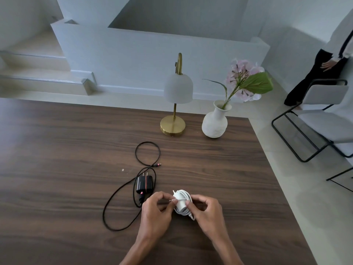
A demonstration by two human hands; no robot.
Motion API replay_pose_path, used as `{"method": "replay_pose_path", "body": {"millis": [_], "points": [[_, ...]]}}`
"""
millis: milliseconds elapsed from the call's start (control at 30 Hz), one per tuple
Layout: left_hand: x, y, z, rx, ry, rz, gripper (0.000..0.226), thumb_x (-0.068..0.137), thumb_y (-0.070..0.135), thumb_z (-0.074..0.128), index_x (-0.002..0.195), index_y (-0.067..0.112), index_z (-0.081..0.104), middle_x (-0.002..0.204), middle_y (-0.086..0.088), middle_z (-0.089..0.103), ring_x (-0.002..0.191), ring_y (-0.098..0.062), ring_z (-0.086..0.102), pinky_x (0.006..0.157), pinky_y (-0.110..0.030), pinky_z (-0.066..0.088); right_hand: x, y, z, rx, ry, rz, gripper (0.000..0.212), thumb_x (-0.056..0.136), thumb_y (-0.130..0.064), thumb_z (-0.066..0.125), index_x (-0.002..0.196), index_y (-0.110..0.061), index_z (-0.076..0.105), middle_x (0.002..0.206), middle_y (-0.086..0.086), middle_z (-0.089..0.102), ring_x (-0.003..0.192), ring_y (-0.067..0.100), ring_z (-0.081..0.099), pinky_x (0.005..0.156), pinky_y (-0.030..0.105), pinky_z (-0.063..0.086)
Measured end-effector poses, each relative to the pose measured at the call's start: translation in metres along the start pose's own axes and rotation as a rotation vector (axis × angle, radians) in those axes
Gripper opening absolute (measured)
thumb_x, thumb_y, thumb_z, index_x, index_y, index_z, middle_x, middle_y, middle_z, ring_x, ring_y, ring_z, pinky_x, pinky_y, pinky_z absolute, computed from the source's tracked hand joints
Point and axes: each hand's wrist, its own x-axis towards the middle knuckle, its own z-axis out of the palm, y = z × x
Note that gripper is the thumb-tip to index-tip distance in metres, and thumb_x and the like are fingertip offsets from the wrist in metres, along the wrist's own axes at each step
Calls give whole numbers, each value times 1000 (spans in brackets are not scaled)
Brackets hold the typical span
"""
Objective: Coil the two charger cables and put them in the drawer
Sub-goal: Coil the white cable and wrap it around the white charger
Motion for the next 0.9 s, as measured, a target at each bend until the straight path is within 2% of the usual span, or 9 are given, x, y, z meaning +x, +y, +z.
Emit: {"method": "replay_pose_path", "body": {"millis": [133,300,400,533,600,733,800,900], "points": [[0,-6,0,-49,8,-15,14,82,-1,78,77,10,74,83,-1,78,73,-9,77,67,-19,60,0,0,2,-21,25,4,19,81,-32,75,97,-25,81,91,-18,79,90,-4,72,90,34,59],[1,-13,-1,-122,-16,-39,18,85,-4,74,76,12,72,87,-1,79,76,-19,78,69,-28,62,-1,-2,4,-38,80,-7,15,84,-22,72,96,-22,81,89,-17,79,89,-4,72,89,31,58],[0,-14,0,-185,-28,-71,17,86,-6,72,76,7,70,84,1,78,71,-14,75,65,-21,60,0,-3,5,-50,102,-11,16,84,-22,71,97,-22,81,91,-17,79,91,-4,72,91,31,57],[0,-8,-1,-202,-76,-81,9,87,-3,72,80,1,69,75,-5,78,65,-8,72,57,-14,54,0,-6,3,-53,109,-32,14,86,-19,71,96,-24,80,91,-20,78,91,-8,70,90,26,56],[3,-6,-1,-149,-106,-66,7,88,3,73,81,5,70,74,-5,79,63,-11,74,56,-17,53,-2,-6,1,-43,99,-37,14,88,-20,70,97,-25,79,92,-22,78,92,-8,70,89,24,55],[11,-5,1,-64,-105,-55,8,89,14,74,83,16,71,74,-4,79,67,-22,77,64,-41,64,-5,-7,-4,3,36,-33,14,90,-24,70,102,-28,76,96,-24,77,91,-6,70,87,22,56],[13,-2,1,-25,-97,-26,6,87,17,76,85,20,72,76,1,79,69,-18,77,63,-42,64,-6,-10,-6,22,14,-37,17,88,-27,73,104,-33,73,99,-26,75,94,-8,69,88,18,54],[12,4,0,17,-90,19,10,85,20,79,91,24,73,82,8,79,74,-7,75,63,-36,63,-8,-10,-7,10,-11,-31,33,83,-32,78,113,-34,68,105,-22,74,100,-12,64,91,14,52]]}}
